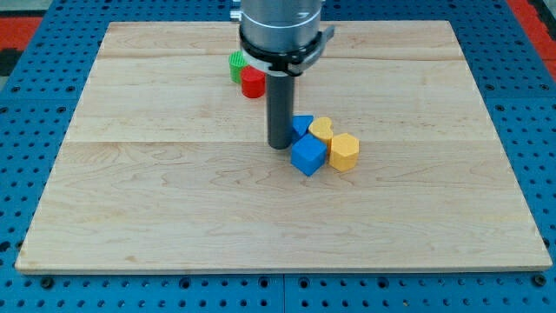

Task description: Move the arm to the top center of the board

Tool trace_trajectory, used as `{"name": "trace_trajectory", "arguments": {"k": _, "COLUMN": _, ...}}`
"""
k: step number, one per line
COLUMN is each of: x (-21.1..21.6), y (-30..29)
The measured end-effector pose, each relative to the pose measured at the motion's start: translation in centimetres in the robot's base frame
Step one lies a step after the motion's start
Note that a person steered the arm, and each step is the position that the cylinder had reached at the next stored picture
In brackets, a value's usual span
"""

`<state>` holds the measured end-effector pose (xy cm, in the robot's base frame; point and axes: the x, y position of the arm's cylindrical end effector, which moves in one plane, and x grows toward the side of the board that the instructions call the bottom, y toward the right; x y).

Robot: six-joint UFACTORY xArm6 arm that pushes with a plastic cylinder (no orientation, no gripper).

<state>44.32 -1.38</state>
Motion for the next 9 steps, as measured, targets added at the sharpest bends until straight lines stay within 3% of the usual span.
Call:
{"name": "trace_trajectory", "arguments": {"k": 3, "x": -9.0, "y": -2.4}}
{"name": "trace_trajectory", "arguments": {"k": 5, "x": -10.4, "y": 10.6}}
{"name": "trace_trajectory", "arguments": {"k": 6, "x": -15.9, "y": 11.3}}
{"name": "trace_trajectory", "arguments": {"k": 9, "x": -22.2, "y": 11.3}}
